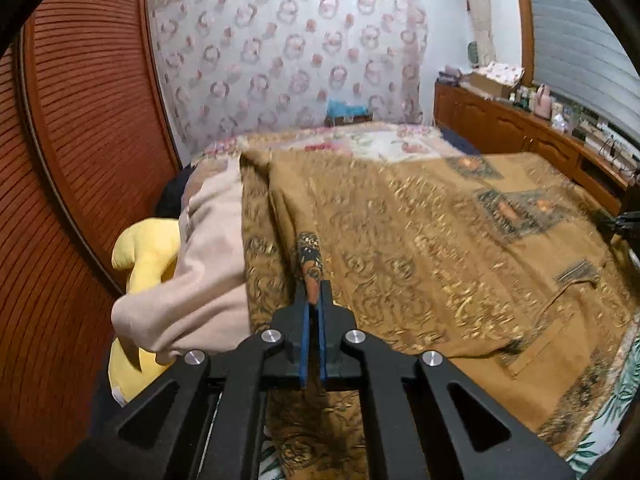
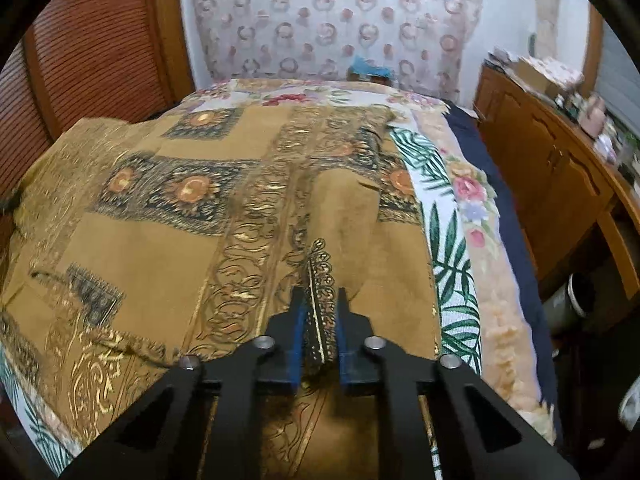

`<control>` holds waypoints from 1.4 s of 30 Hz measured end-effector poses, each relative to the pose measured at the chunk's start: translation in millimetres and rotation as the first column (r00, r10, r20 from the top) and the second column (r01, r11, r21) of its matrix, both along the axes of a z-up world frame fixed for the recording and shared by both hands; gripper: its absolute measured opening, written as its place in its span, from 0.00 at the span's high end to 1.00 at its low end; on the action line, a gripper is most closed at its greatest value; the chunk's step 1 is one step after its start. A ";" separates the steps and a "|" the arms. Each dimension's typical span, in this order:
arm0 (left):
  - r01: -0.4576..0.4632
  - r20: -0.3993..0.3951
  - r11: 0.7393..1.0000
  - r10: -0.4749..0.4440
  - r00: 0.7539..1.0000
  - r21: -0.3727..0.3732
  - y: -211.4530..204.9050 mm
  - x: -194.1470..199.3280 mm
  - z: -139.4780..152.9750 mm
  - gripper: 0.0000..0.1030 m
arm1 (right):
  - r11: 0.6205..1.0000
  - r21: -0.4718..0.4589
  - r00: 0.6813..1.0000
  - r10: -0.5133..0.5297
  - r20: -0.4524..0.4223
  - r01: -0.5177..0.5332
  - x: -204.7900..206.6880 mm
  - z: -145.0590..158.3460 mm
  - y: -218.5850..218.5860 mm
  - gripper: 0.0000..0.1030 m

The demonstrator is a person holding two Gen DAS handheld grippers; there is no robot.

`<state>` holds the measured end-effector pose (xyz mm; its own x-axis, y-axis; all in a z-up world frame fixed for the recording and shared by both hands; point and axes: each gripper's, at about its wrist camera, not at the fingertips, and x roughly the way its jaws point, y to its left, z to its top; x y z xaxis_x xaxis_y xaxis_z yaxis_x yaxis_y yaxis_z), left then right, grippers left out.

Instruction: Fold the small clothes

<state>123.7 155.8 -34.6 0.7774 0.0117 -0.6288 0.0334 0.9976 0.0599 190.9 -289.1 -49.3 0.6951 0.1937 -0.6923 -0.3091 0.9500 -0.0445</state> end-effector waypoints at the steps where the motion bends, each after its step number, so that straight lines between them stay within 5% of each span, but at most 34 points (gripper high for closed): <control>1: 0.004 0.009 1.000 -0.004 1.000 -0.005 -1.8 -2.2 3.6 0.97 | 1.000 0.007 1.000 0.002 0.006 -0.002 -1.7 2.0 -0.9 0.93; 21: 0.063 0.140 0.974 -0.032 0.990 -0.217 11.1 -90.8 65.0 0.98 | 0.982 0.173 0.987 0.049 0.153 -0.076 -103.6 56.7 -51.6 0.96; 28: 0.010 0.061 0.981 0.002 0.998 -0.195 10.2 -112.1 30.0 0.98 | 0.989 0.129 0.992 0.061 0.108 -0.075 -126.5 36.7 -61.8 0.96; 35: -0.017 -0.070 0.985 0.006 0.998 -0.169 7.0 -107.6 -21.7 0.97 | 0.997 0.078 0.999 0.024 0.030 -0.026 -107.3 1.7 -53.5 0.96; 42: -0.037 -0.119 0.982 0.016 0.993 -0.183 7.8 -111.9 -38.7 0.97 | 0.997 0.070 1.000 0.011 0.015 -0.012 -93.4 -3.8 -42.7 0.96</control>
